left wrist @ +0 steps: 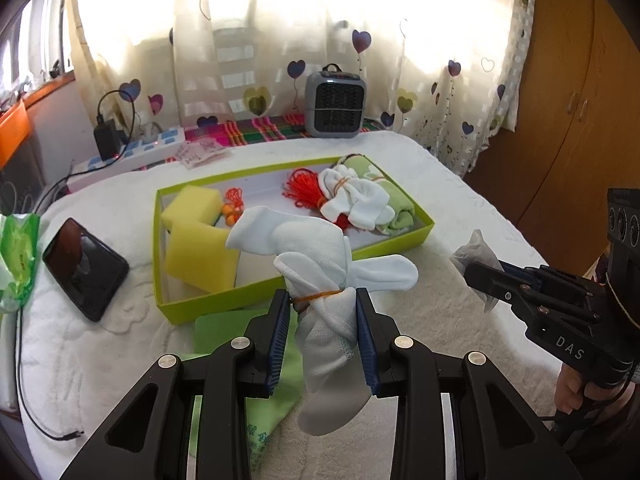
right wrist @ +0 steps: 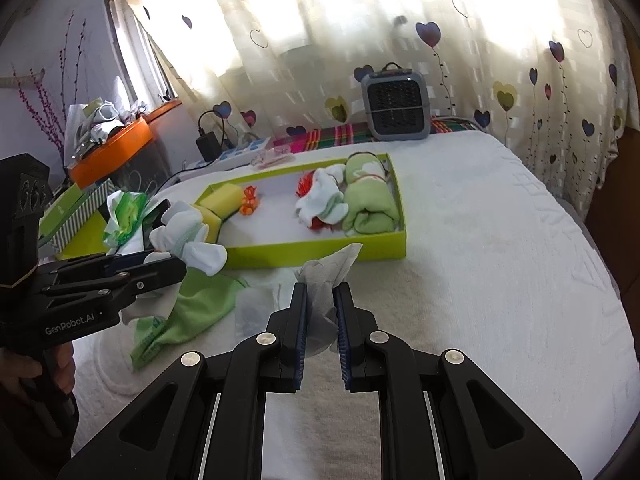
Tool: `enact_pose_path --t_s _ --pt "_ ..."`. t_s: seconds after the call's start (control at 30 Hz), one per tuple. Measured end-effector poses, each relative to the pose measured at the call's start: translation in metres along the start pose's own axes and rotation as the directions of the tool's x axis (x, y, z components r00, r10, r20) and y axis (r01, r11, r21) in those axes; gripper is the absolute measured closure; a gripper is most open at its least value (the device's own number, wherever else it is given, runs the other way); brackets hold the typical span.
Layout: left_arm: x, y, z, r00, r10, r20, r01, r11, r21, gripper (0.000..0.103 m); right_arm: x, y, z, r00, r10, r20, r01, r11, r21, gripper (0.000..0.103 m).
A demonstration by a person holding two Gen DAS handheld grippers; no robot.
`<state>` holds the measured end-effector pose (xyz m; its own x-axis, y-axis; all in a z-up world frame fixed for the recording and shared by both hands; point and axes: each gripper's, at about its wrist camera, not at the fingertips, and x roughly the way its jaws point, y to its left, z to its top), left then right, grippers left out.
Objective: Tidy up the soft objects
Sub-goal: 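Carry the sock bundle into the green box with left gripper while right gripper carries the tissue packet over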
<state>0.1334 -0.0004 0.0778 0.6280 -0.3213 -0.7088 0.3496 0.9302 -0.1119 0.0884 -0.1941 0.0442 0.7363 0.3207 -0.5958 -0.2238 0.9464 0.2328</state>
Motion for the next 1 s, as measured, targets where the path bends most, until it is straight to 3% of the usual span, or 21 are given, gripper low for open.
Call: enact_pose_path --t_s 0.53,1.0 --pt "0.019 0.029 0.050 0.999 -0.011 0.041 0.012 0.999 -0.036 0.073 0.027 0.014 0.034 0.999 0.045 -0.004 -0.045 0.998 -0.051 0.089" --pt "0.061 0.056 0.082 1.000 -0.021 -0.004 0.020 0.997 -0.080 0.073 0.069 0.024 0.055 0.996 0.074 -0.049 -0.078 0.994 -0.073 0.089"
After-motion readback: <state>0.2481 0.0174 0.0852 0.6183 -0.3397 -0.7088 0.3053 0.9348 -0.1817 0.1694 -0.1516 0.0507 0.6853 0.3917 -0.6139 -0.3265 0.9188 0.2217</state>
